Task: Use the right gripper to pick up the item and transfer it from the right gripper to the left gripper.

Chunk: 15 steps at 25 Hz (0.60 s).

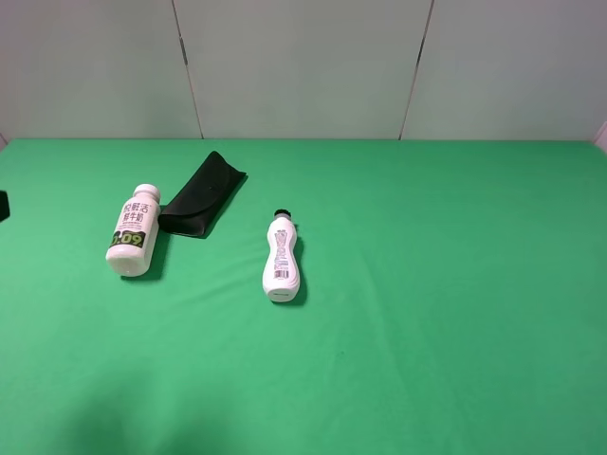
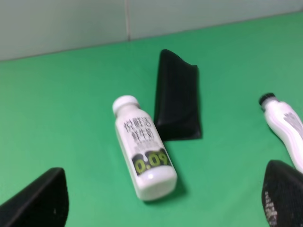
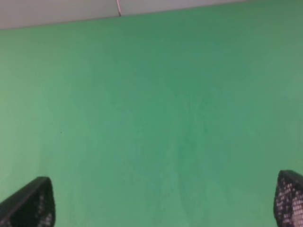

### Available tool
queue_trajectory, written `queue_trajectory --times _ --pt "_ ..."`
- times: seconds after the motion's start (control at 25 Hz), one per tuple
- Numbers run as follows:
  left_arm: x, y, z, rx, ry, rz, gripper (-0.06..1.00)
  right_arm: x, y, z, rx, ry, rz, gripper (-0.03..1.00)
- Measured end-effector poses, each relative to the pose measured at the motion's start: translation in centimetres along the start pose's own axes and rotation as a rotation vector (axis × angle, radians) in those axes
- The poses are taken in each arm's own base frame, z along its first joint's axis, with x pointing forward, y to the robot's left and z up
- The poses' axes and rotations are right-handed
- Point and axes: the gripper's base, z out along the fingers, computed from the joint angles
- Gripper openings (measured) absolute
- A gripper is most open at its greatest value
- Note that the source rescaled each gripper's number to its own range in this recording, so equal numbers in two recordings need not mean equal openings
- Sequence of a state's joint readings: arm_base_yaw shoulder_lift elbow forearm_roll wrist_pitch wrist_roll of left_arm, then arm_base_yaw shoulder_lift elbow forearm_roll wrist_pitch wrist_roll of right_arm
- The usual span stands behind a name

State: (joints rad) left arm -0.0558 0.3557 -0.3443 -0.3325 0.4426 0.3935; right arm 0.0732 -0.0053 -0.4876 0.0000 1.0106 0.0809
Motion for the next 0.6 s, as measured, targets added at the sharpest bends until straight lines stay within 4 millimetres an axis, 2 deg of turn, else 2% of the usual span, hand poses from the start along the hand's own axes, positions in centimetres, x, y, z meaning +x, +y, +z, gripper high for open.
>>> queue_trajectory --times 0.16,0.44,0.6 --pt "0.6 -0.4 -0.9 0.024 0.015 0.008 0.61 0.0 0.0 0.0 0.0 0.0 0.0 1.0" --pt "1.3 -0.6 -1.0 0.04 0.075 0.023 0.61 0.0 0.0 0.0 0.0 0.0 0.0 1.0" --pt "1.0 -1.0 -1.0 0.085 0.052 -0.061 0.61 0.0 0.0 0.0 0.0 0.001 0.0 1.0"
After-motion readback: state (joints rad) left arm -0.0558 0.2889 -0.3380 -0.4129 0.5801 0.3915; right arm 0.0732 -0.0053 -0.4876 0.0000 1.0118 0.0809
